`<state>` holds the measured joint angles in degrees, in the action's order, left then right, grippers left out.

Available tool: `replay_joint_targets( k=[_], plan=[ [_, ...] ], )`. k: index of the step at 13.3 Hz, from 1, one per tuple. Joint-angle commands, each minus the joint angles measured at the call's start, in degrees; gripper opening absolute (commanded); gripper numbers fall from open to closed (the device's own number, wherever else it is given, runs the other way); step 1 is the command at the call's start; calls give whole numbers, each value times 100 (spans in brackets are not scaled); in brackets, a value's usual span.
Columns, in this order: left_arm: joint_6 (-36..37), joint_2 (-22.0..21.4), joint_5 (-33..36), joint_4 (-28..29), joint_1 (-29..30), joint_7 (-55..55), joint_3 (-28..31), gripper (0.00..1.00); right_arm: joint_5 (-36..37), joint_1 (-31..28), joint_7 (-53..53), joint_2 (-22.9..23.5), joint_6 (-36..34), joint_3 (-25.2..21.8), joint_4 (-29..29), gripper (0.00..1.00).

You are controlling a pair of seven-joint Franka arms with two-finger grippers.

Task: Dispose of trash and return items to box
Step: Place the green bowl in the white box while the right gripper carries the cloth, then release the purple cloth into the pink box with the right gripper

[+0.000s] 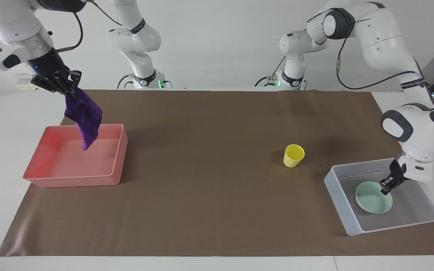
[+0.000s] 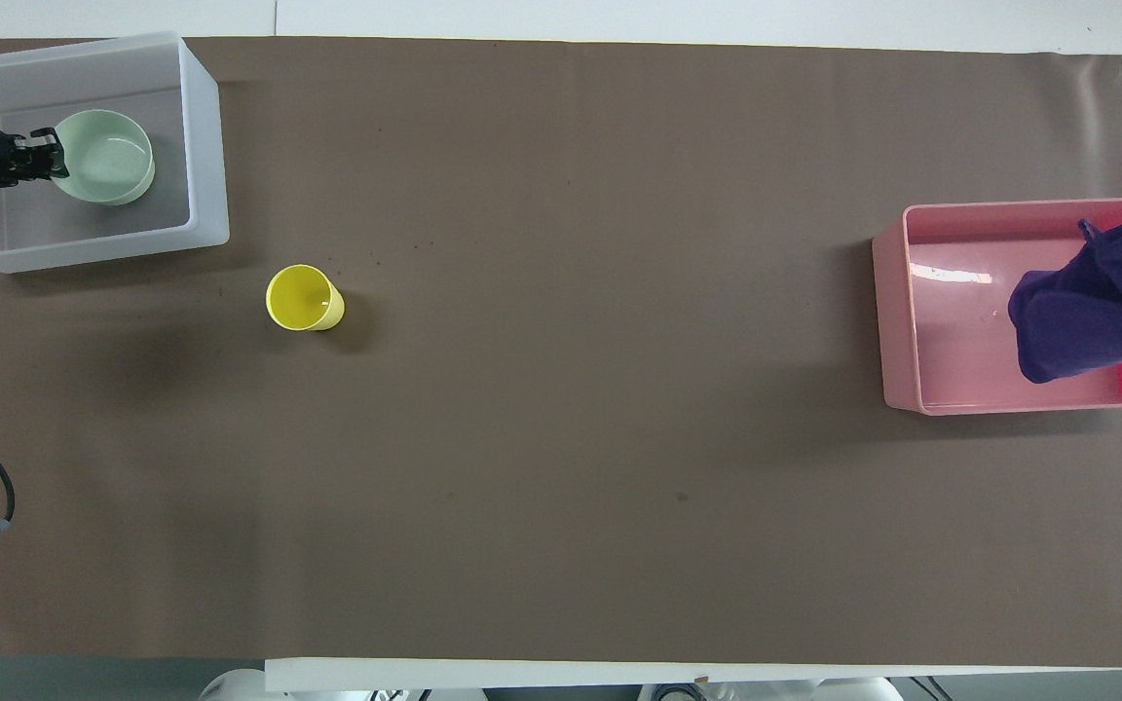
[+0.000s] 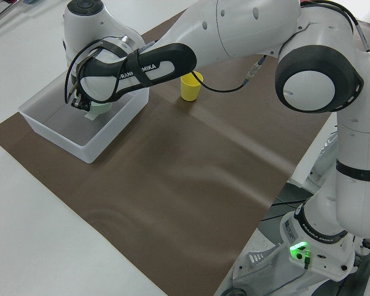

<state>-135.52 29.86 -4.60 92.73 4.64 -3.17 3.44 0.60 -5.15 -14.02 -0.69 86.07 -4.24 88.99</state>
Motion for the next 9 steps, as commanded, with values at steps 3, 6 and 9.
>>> replay_joint_targets(
  k=[3, 6, 9],
  plan=[
    [1655, -1093, 126, -246, -104, 88, -71, 100, 63, -566, -627, -529, 1322, 55, 1937, 1],
    [3149, -2147, 118, 330, -612, 18, -98, 100, 54, -619, -663, -240, 2279, 55, 2613, 3],
    [2386, -2992, 126, 2067, -1682, -997, -98, 100, 54, -540, -654, 51, 2634, 55, 2817, 8]
  ],
)
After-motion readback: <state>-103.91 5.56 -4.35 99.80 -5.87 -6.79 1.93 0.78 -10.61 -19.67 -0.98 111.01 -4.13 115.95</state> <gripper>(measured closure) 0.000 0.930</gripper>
